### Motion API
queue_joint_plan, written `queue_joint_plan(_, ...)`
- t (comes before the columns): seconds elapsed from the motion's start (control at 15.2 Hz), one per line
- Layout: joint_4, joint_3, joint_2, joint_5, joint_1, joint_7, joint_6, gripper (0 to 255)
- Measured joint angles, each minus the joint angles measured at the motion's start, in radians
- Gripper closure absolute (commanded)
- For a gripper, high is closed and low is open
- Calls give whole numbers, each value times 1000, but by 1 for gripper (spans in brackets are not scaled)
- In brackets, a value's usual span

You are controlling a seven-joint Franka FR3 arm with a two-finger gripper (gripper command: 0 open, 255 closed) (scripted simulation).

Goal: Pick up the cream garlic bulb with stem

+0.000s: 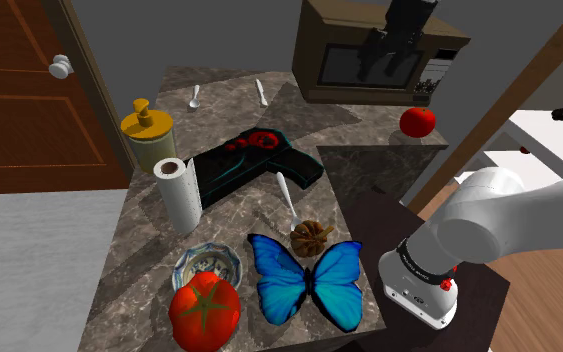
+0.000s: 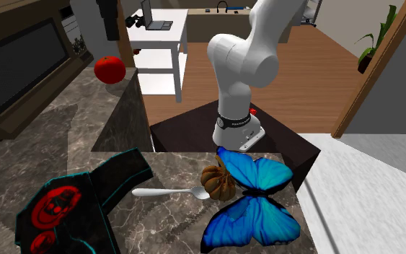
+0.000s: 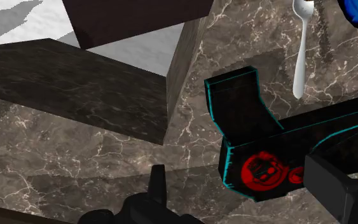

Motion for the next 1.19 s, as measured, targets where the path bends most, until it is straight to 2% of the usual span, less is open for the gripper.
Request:
queue_joint_plan(0.4, -39, 56, 57, 14, 39, 14, 9, 0)
queue_joint_plan(1.19, -182, 235, 202, 89, 175, 71, 35, 0)
